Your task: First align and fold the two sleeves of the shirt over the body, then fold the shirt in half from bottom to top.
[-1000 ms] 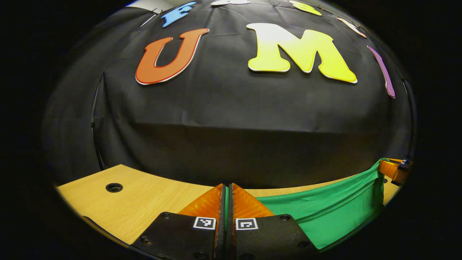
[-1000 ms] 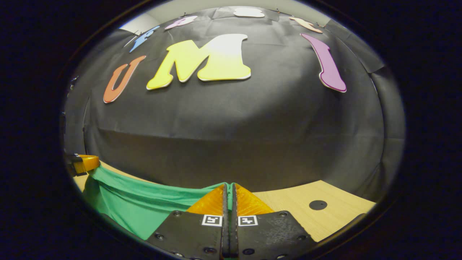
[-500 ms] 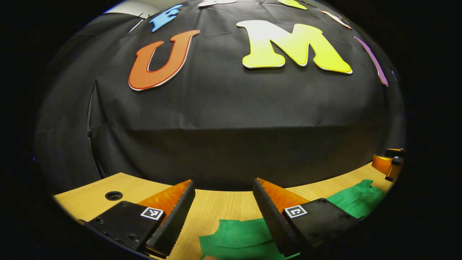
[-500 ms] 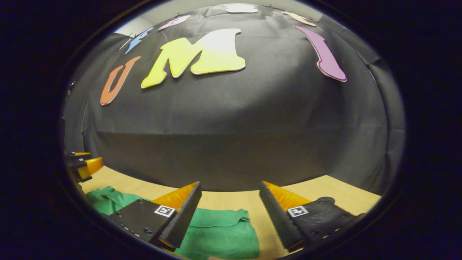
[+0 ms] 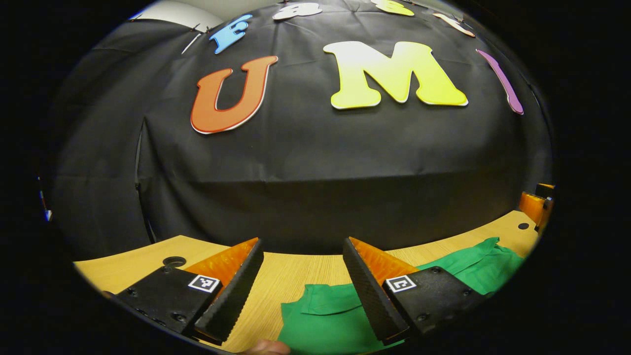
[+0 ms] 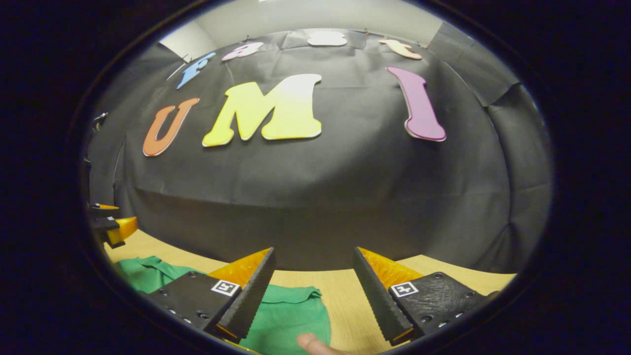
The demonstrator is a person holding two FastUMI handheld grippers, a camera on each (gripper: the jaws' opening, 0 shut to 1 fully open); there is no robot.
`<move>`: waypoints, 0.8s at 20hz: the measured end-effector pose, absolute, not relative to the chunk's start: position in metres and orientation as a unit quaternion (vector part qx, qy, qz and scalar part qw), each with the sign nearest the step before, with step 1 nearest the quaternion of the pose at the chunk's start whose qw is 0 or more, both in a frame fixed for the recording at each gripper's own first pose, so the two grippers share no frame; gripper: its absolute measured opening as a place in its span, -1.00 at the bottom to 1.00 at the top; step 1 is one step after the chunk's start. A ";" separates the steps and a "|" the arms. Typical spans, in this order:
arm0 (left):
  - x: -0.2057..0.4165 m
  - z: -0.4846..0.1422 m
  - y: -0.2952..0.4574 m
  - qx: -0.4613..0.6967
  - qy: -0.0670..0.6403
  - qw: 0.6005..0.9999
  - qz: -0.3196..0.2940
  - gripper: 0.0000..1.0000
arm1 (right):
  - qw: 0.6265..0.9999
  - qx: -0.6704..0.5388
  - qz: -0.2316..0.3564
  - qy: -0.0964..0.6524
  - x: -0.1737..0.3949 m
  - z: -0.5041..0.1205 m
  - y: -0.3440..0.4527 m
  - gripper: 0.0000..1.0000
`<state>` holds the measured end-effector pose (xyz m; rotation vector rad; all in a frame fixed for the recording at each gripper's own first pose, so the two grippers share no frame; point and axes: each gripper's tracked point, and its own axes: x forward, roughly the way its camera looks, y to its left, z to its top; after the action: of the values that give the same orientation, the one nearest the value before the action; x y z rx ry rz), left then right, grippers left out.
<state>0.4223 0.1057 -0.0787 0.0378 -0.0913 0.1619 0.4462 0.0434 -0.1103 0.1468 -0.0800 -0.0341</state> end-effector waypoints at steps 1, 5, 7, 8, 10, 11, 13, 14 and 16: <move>0.414 -0.078 0.101 0.017 -0.049 0.996 0.076 1.00 | 0.996 0.078 -0.019 -0.046 0.435 -0.108 0.042 0.90; 0.379 -0.091 0.100 0.016 -0.034 0.996 0.081 1.00 | 0.996 0.072 -0.009 -0.045 0.399 -0.112 0.044 0.90; 0.355 -0.092 0.108 0.028 -0.034 0.994 0.100 1.00 | 0.996 0.075 -0.010 -0.045 0.379 -0.112 0.041 0.90; 0.343 -0.090 0.112 0.022 -0.036 0.993 0.106 1.00 | 0.996 0.076 -0.014 -0.051 0.368 -0.108 0.039 0.90; 0.323 -0.096 0.107 -0.004 -0.033 0.995 0.094 1.00 | 0.996 0.075 -0.018 -0.053 0.346 -0.108 0.036 0.90; 0.310 -0.096 0.106 -0.011 -0.031 0.995 0.093 1.00 | 0.996 0.071 -0.015 -0.050 0.336 -0.110 0.037 0.90; 0.284 -0.094 0.107 -0.017 -0.038 0.994 0.097 1.00 | 0.997 0.062 -0.005 -0.050 0.313 -0.110 0.039 0.89; 0.271 -0.093 0.107 -0.023 -0.041 0.994 0.094 1.00 | 0.997 0.058 -0.003 -0.053 0.300 -0.109 0.038 0.90; 0.247 -0.091 0.099 -0.049 -0.045 0.994 0.085 1.00 | 0.997 0.065 0.003 -0.052 0.274 -0.106 0.038 0.90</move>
<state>0.2466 0.0993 -0.0910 -0.0992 -0.0904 0.1703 0.2744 0.0379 -0.1064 0.1309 -0.1036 0.0059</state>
